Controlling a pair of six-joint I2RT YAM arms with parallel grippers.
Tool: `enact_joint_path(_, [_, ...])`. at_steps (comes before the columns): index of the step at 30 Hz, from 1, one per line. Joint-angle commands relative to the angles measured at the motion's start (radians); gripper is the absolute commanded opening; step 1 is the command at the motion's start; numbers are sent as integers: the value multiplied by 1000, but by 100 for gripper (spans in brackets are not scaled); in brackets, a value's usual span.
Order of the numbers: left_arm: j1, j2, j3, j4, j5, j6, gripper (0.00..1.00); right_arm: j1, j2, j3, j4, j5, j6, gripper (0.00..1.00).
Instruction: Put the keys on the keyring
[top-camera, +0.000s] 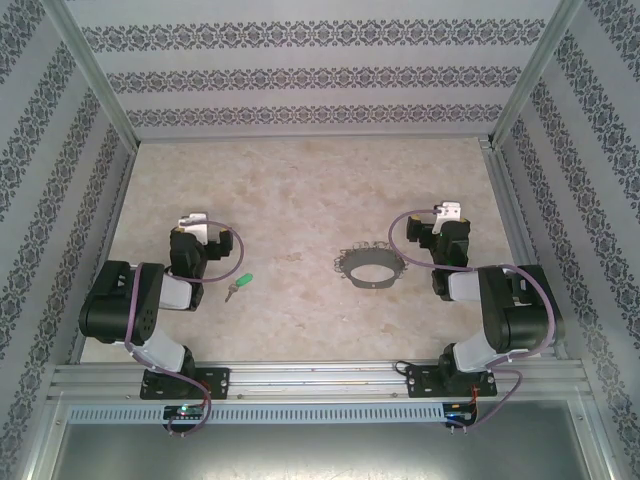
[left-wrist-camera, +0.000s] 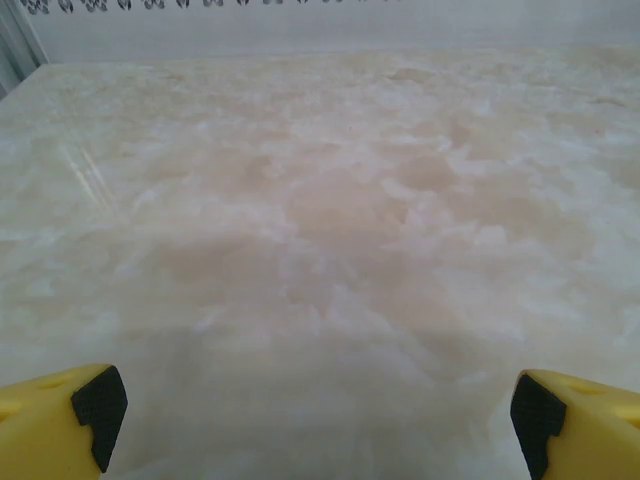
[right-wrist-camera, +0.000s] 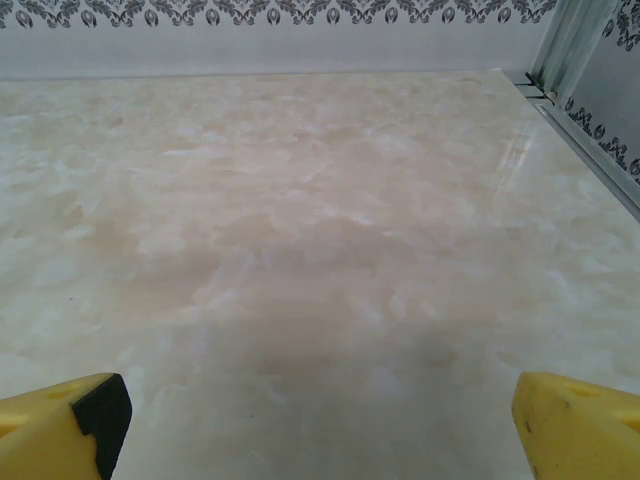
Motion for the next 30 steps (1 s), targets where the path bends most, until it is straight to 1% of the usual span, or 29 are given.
enact_joint_path(1, [-4,-11,25,-20,4,8,100,10,-15,9,13,0,-11,98])
enact_joint_path(3, [-4,-9,32,-29,-6,3,100,10,-15,9,13,0,-10,98])
enact_joint_path(6, [-2,-8,71,-100,-52,-11,100,10,-15,9,13,0,-10,98])
enact_joint_path(7, [1,-12,75,-117,-48,-18,100,10,-15,9,13,0,-8,98])
enact_joint_path(19, [7,-9,80,-121,-39,-20,100,-2,-14,15,-1,-24,-1,98])
enact_joint_path(24, [3,-22,59,-88,-34,-11,100,-4,-24,9,10,-26,-2,97])
enact_joint_path(26, [-2,-61,58,-115,-39,-7,100,4,-63,20,-39,-22,-10,97])
enact_joint_path(28, [-4,-113,74,-193,-48,-6,100,14,-139,53,-169,-1,-18,97])
enact_joint_path(30, [-4,-150,84,-241,-48,-6,100,17,-190,79,-254,-2,-23,98])
